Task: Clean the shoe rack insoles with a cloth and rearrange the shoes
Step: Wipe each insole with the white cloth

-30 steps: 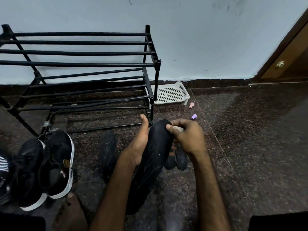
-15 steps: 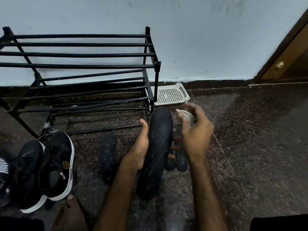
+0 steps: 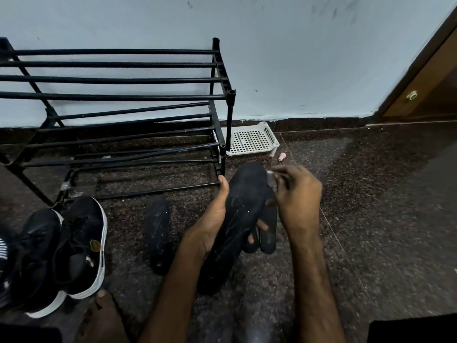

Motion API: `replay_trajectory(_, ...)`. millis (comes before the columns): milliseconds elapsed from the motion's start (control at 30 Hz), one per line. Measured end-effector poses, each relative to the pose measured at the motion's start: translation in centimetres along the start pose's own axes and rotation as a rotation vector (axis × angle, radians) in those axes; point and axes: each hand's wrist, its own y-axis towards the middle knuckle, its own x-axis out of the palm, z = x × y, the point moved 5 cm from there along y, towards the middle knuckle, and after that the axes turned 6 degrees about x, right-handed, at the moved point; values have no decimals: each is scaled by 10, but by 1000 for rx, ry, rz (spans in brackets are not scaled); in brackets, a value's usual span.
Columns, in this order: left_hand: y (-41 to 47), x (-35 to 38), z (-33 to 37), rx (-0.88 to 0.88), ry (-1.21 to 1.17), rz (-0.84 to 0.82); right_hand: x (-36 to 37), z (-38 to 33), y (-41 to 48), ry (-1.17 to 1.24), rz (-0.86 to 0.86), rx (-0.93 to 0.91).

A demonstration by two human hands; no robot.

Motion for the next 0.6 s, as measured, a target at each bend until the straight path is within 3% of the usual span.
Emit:
replay_trajectory(100, -2, 3, 4, 34, -75, 22, -6, -21, -4, 95, 99, -104)
replay_trajectory(200, -2, 1, 7, 71, -66, 39, 18, -33, -12, 61, -123, -258)
replay_trajectory(267, -1, -2, 8, 78, -46, 46, 33, -21, -19, -4, -240, -224)
replay_trajectory(433, -4, -8, 15, 110, -17, 52, 6, 18, -17, -48, 28, 97)
replay_trajectory(500, -3, -12, 14, 113, -26, 71, -3, 2, -13, 18, 111, 29)
replay_trajectory(600, -5, -8, 10, 86, -62, 56, 7, -33, -11, 100, 36, -194)
